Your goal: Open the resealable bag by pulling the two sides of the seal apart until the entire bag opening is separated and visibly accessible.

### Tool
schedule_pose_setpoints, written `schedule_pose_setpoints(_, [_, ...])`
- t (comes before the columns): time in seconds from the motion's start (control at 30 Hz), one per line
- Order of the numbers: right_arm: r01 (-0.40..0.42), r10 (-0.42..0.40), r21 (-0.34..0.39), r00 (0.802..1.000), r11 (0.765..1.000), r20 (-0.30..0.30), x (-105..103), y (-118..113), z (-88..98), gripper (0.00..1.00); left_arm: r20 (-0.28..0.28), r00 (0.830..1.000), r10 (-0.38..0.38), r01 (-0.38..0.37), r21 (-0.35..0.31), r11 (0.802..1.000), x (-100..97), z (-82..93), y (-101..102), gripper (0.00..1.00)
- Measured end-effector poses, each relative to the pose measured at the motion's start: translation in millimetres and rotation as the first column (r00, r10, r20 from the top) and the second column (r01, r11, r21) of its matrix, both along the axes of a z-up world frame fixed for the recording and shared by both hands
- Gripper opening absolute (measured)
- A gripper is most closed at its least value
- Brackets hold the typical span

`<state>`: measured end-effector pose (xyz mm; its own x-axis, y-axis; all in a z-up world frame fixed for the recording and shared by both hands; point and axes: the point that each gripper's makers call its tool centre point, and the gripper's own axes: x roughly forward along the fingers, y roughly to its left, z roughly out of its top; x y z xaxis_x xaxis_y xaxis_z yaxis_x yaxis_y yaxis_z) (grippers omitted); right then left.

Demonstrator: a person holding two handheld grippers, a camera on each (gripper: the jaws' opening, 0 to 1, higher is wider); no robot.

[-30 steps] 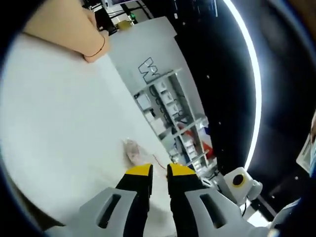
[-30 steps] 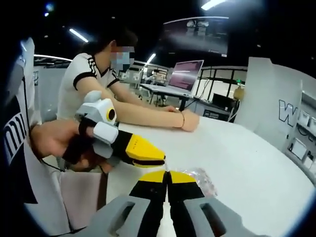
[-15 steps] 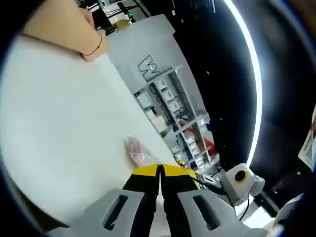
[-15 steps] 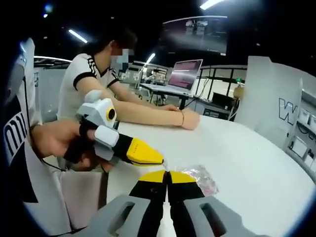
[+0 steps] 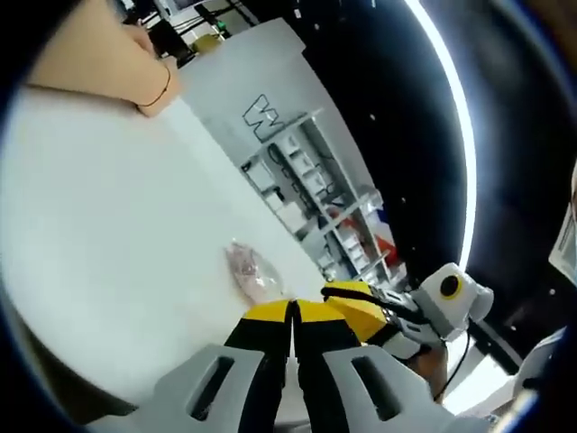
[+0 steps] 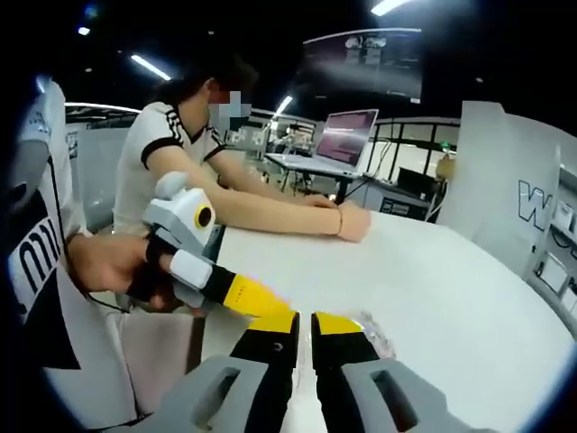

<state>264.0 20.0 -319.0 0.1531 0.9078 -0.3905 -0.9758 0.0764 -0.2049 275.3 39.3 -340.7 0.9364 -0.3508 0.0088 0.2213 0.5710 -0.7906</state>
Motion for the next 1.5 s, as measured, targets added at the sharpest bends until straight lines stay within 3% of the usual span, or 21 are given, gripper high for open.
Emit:
schedule_pose_setpoints(0.2, [-0.039, 0.038, -0.074, 0.999, 0.996, -0.013, -4, 6, -14.4, 0.0, 0.004, 1.0, -0.011, 0.01, 0.056, 0.998, -1.5, -0.9, -2, 0.01])
schedule_pose_setpoints(0.37, [-0.044, 0.042, -0.092, 0.999, 0.995, -0.022, -4, 5, -19.1, 0.0, 0.001, 1.0, -0.005, 0.005, 0.086, 0.996, -1.9, -3.7, 0, 0.01])
schedule_pose_setpoints(0.7, [-0.006, 0.004, -0.03, 0.998, 1.0, -0.058, 0, 4, -9.5, 0.0, 0.001, 1.0, -0.025, 0.025, 0.035, 0.999, 0.7, 1.2, -2, 0.06])
schedule_pose_setpoints(0.9, [-0.011, 0.009, -0.033, 0.997, 0.999, -0.077, -2, 2, -11.5, 0.0, -0.002, 1.0, -0.018, 0.018, 0.011, 1.0, 2.0, -0.1, 0, 0.08])
schedule_pose_setpoints(1.1, [-0.016, 0.012, -0.043, 0.997, 0.999, -0.077, -3, 2, -14.1, 0.0, 0.002, 0.999, -0.032, 0.032, 0.022, 0.999, 3.0, 0.4, -3, 0.02])
schedule_pose_setpoints(1.5, [-0.035, 0.031, -0.069, 0.998, 0.997, -0.06, -1, -1, -17.0, 0.0, 0.01, 0.999, -0.04, 0.038, 0.154, 0.987, 0.0, -2.1, -8, 0.01])
